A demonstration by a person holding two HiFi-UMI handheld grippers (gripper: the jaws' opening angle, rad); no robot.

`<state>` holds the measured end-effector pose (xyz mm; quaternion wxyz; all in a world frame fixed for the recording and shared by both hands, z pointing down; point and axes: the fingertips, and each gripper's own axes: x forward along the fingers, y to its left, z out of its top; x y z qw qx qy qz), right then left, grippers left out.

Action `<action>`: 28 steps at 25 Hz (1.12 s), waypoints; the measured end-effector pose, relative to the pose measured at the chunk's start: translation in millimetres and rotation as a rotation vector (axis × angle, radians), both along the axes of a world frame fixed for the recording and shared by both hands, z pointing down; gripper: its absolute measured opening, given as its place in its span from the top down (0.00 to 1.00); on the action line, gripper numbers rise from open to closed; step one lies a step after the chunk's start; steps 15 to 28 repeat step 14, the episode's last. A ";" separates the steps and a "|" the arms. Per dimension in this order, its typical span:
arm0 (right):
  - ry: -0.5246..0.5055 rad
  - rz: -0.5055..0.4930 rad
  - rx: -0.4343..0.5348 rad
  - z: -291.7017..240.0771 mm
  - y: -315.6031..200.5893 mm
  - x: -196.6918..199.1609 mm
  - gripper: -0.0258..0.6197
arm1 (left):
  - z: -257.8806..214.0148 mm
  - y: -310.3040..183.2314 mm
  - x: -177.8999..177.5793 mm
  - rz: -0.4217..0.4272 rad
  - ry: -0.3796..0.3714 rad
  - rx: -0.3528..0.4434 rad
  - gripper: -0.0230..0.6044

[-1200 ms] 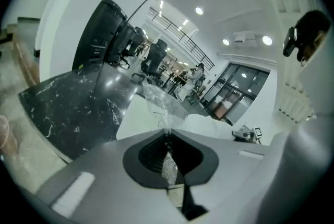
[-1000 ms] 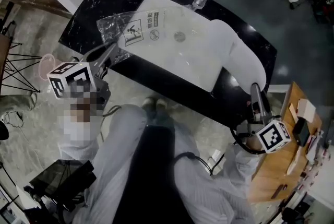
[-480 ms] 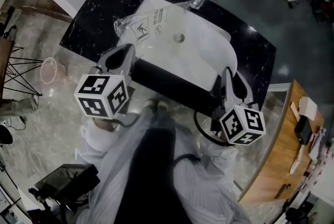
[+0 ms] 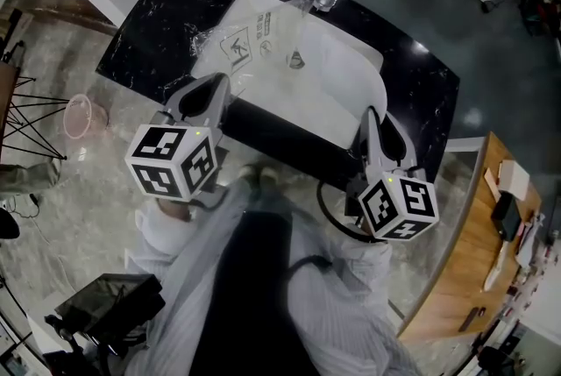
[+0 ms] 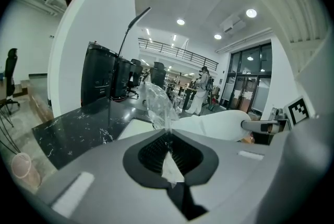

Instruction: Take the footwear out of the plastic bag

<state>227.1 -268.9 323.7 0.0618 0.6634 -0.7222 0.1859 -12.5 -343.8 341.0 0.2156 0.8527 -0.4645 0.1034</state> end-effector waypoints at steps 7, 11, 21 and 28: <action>-0.007 -0.001 0.017 -2.5 0.6 2.1 0.86 | -2.1 3.4 3.1 0.008 -0.001 0.010 0.96; -0.007 -0.006 0.020 -4.0 0.2 1.7 0.86 | -2.2 4.5 3.0 0.011 -0.004 0.007 0.96; -0.004 -0.006 0.022 -6.1 0.8 2.3 0.86 | -3.7 5.1 3.7 0.012 -0.006 0.005 0.96; -0.004 -0.006 0.022 -6.1 0.8 2.3 0.86 | -3.7 5.1 3.7 0.012 -0.006 0.005 0.96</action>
